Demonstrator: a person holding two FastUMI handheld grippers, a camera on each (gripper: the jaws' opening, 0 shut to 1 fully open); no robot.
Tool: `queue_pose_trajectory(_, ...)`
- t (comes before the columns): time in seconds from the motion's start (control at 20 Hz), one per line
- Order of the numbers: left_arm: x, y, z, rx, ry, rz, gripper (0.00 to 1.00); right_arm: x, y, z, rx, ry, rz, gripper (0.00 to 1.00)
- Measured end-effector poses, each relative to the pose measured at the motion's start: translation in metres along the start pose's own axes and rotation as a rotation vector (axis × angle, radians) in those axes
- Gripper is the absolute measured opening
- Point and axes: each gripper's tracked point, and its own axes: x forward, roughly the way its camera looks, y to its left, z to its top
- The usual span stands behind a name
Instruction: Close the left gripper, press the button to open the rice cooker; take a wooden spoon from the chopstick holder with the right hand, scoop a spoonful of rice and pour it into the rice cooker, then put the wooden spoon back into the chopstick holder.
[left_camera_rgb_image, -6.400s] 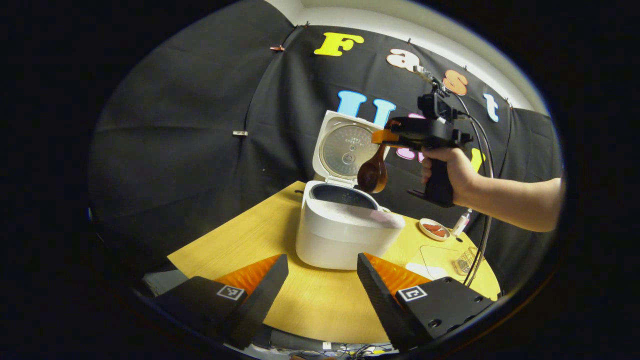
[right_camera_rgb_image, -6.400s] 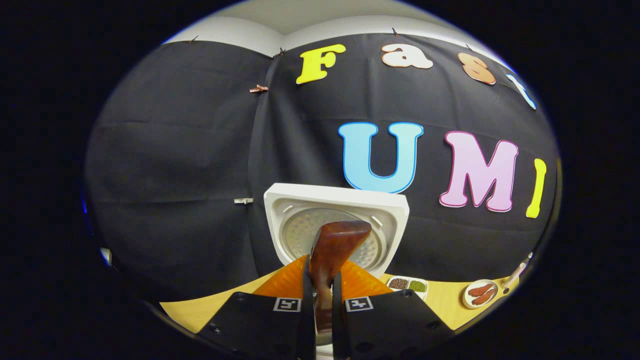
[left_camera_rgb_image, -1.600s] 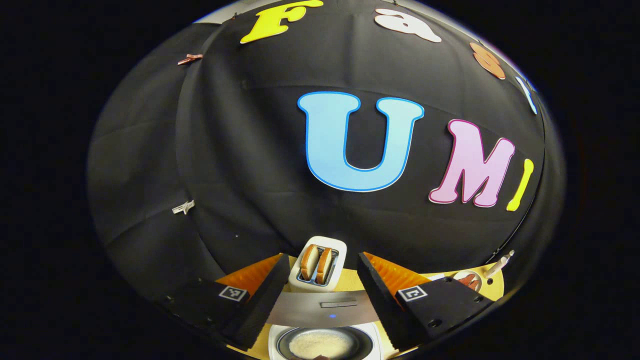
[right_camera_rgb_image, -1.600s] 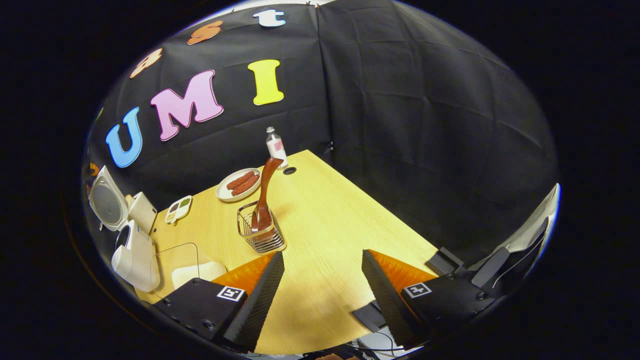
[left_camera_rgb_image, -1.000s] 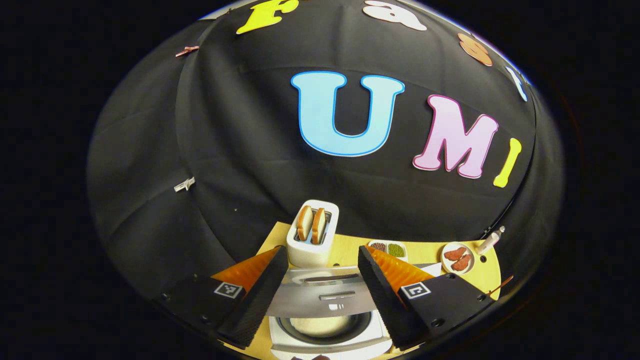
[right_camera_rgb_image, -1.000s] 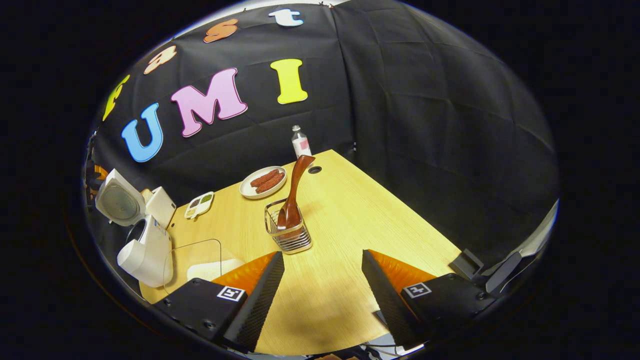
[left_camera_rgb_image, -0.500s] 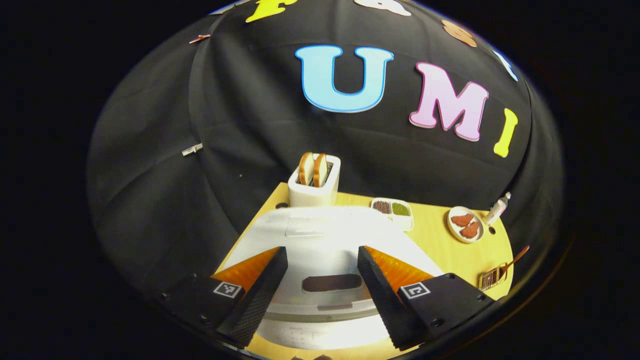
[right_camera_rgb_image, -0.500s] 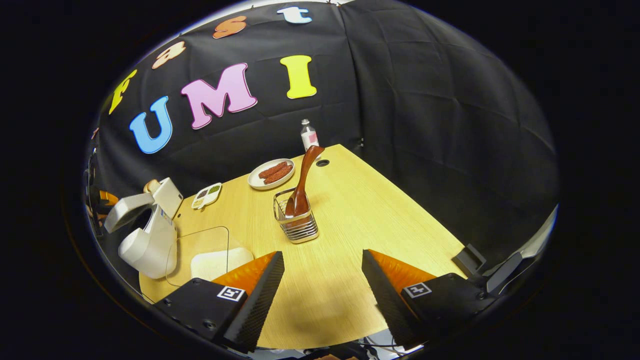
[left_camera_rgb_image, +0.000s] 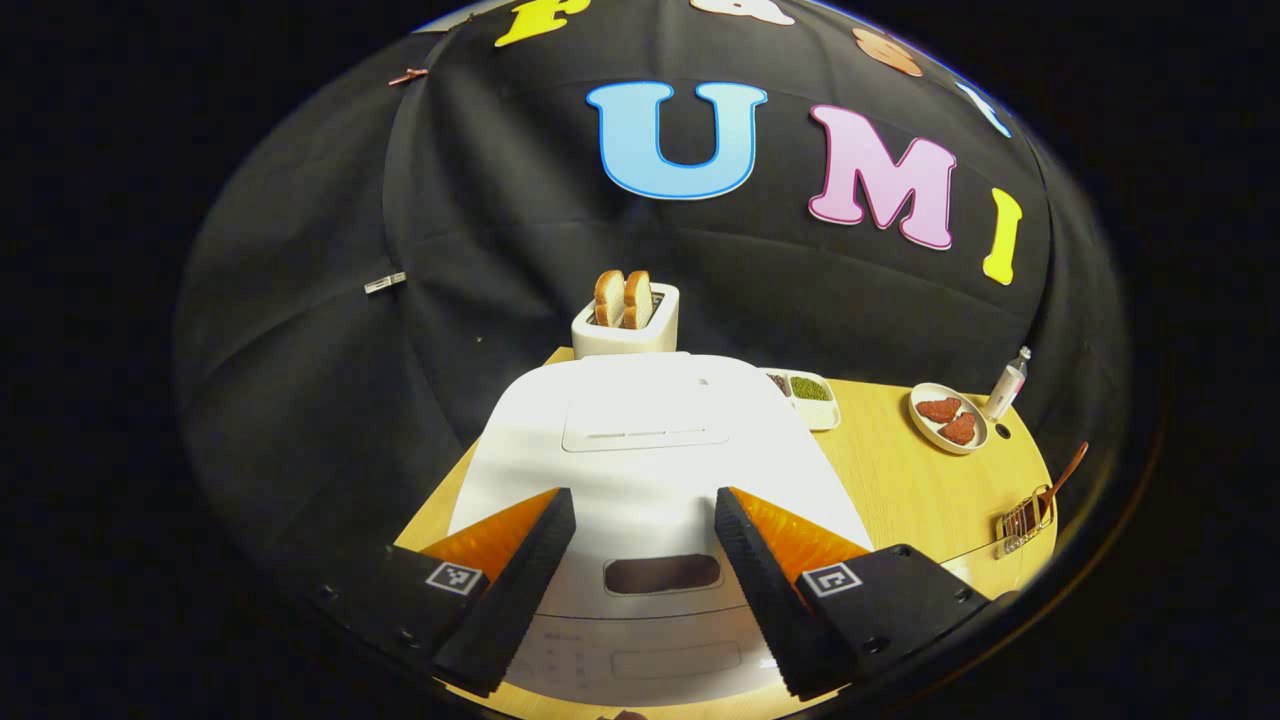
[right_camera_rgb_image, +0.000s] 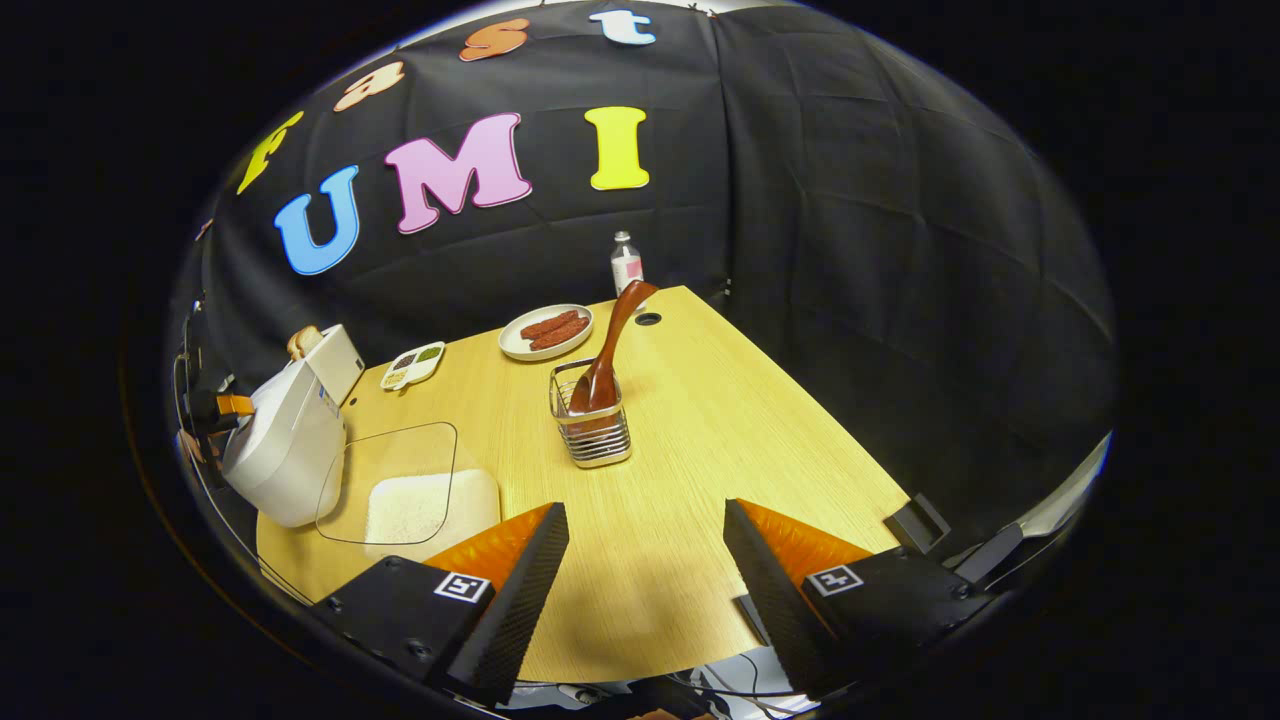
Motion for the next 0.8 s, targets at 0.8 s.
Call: queue_pose_trajectory(0.8, -0.192, -0.033, 0.109, -0.065, -0.412, -0.078, 0.95, -0.028, 0.082, 0.152, -0.163, -0.362, 0.114, 0.99)
